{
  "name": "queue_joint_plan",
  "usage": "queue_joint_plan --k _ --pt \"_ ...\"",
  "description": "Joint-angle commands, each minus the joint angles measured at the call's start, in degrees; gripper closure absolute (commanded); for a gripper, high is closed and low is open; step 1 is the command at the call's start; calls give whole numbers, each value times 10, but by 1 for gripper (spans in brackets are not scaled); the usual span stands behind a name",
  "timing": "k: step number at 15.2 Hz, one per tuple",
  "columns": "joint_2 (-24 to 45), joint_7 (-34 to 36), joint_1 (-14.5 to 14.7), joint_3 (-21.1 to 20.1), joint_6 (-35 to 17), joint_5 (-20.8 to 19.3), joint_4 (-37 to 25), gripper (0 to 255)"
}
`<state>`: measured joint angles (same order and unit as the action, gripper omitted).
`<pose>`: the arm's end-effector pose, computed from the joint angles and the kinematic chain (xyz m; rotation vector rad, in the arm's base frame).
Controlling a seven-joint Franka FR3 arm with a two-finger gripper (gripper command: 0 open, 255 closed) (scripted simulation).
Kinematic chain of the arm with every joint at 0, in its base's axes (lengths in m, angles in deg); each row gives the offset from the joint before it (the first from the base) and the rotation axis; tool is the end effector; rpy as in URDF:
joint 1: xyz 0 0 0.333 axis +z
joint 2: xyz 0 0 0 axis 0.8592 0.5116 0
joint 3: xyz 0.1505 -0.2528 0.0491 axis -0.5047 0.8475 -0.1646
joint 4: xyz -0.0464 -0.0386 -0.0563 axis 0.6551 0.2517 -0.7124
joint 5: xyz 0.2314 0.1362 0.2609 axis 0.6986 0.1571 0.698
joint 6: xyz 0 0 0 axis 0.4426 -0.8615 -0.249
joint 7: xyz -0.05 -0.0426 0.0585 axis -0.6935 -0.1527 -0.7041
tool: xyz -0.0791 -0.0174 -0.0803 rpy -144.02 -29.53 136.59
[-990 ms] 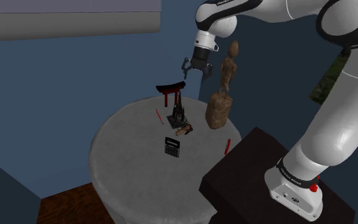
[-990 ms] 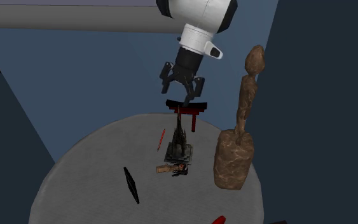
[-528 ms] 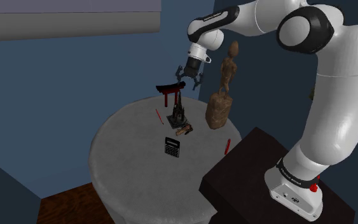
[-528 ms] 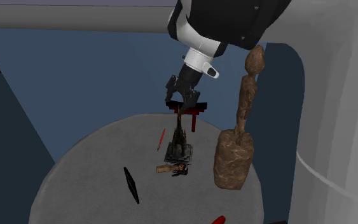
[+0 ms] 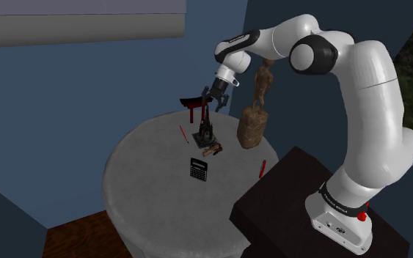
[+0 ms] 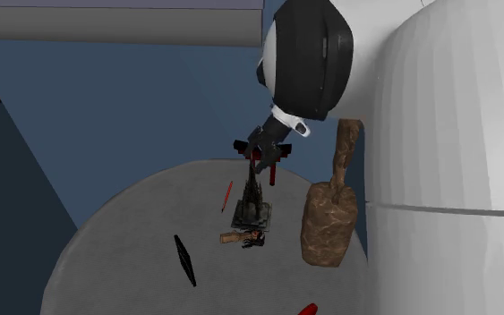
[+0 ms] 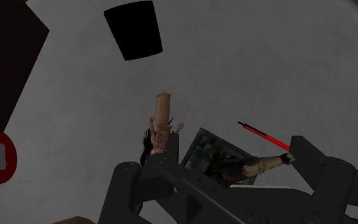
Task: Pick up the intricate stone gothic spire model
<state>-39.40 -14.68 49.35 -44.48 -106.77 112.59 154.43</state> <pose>0.6579 -0.0801 0.2379 -2.0239 1.6982 0.6698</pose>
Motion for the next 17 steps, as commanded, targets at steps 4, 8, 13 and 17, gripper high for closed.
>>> queue_joint_plan --k 4,8,13,17 --pt "93 53 -17 -4 -7 41 -76 0" --pt "114 44 -18 -6 -19 44 -82 0" --pt "134 36 -18 -8 -29 46 -90 0" --pt "135 36 -18 -7 -29 46 -91 255"
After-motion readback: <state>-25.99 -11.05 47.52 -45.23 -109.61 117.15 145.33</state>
